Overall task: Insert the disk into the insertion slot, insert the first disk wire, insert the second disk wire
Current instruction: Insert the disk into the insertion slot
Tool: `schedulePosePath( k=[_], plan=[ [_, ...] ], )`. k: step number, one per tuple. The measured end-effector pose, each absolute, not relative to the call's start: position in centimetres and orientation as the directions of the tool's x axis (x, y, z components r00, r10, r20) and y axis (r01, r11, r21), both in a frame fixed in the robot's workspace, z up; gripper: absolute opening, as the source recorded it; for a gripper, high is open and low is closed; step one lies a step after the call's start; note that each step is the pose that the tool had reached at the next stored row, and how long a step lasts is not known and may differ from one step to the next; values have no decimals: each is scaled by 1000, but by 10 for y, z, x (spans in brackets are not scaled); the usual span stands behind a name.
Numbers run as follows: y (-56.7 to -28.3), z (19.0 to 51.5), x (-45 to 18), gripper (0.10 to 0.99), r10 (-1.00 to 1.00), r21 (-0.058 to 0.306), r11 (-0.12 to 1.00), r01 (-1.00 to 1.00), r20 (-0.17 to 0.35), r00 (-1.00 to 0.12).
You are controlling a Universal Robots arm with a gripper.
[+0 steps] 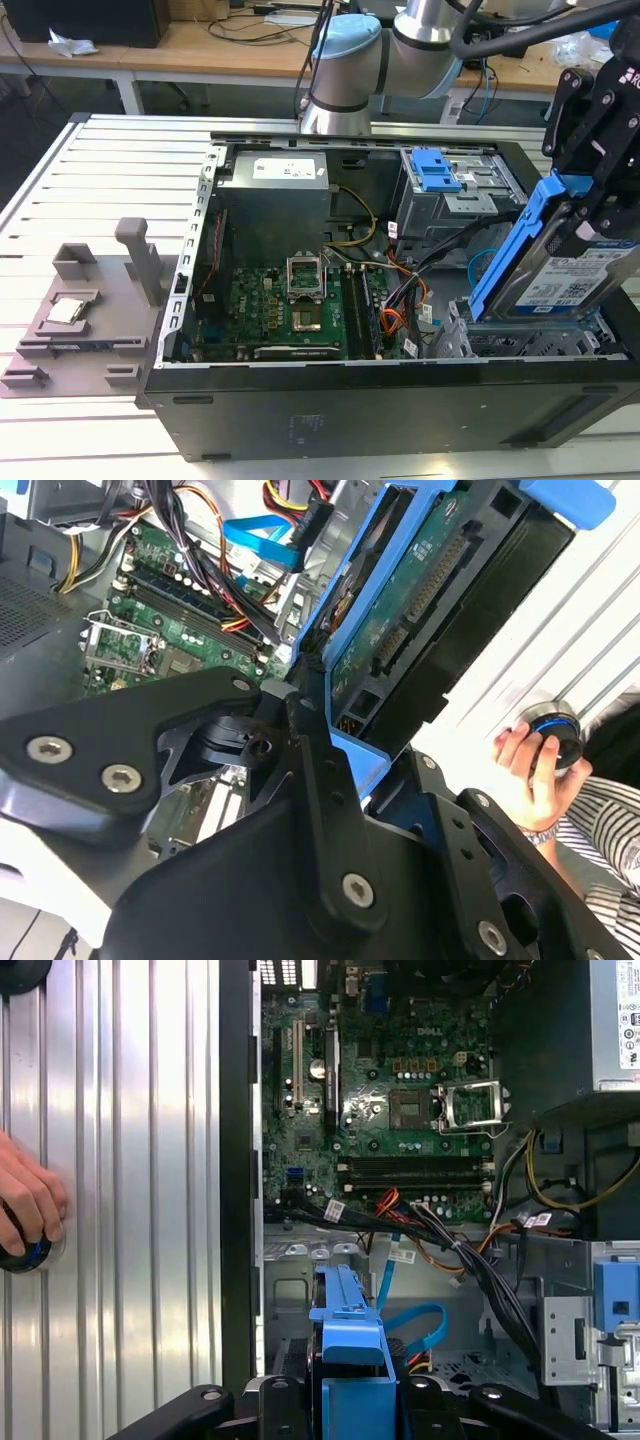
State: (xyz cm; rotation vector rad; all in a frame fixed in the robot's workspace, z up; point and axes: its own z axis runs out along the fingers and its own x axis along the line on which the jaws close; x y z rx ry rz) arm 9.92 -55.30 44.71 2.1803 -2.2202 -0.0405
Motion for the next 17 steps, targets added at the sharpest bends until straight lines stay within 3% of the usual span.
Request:
schedulePosePath(
  k=[17],
  plan=[
    [-546,412,96,369,-1000,39,18,-999,3,-18]
  ],
)
